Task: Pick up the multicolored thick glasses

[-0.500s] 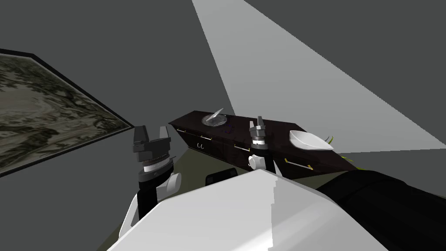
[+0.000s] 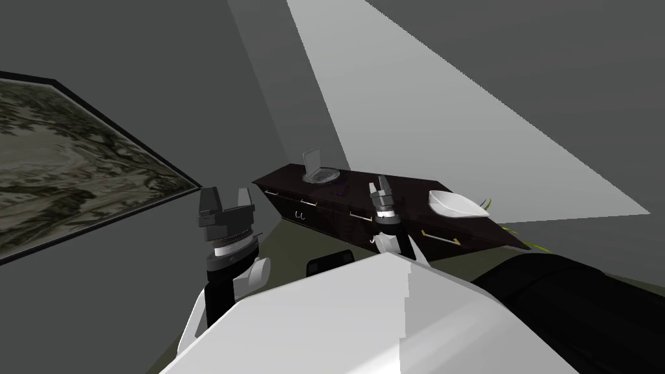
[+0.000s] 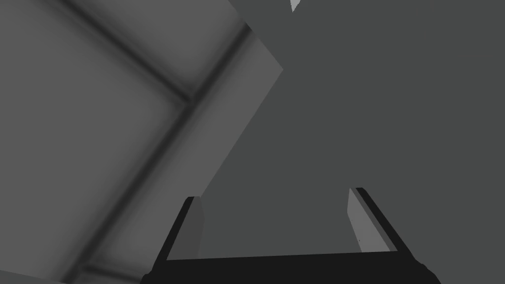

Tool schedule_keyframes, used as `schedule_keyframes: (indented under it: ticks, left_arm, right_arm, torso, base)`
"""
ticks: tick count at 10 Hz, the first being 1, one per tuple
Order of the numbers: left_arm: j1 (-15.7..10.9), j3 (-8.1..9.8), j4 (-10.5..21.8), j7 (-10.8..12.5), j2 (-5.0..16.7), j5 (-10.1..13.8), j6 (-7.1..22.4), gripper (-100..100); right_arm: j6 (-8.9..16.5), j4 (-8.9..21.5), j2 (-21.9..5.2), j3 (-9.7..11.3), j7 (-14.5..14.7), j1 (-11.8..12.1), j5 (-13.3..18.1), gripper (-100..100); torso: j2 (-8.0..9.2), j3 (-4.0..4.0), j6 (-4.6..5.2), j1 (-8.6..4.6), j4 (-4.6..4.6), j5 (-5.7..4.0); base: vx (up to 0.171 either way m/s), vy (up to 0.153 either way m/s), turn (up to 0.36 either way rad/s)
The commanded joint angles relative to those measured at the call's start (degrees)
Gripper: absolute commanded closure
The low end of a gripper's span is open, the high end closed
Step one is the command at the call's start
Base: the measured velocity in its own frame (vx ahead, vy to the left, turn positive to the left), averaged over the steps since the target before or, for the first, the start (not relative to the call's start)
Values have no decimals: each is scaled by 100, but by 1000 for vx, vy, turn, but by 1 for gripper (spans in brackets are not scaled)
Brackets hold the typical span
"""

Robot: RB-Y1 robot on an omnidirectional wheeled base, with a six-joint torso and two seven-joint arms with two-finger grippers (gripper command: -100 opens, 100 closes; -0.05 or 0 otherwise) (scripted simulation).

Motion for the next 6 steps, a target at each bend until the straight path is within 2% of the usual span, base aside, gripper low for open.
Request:
schedule_keyframes:
  ticks: [1, 4, 5, 6]
  left_arm:
    - [0, 0, 0, 0, 0, 0, 0, 0]
    - [0, 0, 0, 0, 0, 0, 0, 0]
    - [0, 0, 0, 0, 0, 0, 0, 0]
    - [0, 0, 0, 0, 0, 0, 0, 0]
  right_arm:
    - [-30, 67, -253, -14, -13, -18, 7, -100]
    - [-130, 257, -746, 18, -29, 35, 69, -100]
    - [-130, 257, -815, 18, -29, 35, 69, -100]
    - [-186, 375, -1034, 42, -36, 68, 106, -100]
  torso:
    - [0, 0, 0, 0, 0, 0]
    - [-15, -8, -1, -4, -3, 0]
    - [-11, -6, -1, -5, -2, -1]
    - [-13, -7, 0, -7, -2, -1]
  base:
    - [-63, 53, -13]
    - [-52, 55, 1]
    - [-55, 43, 1]
    - [-53, 60, 21]
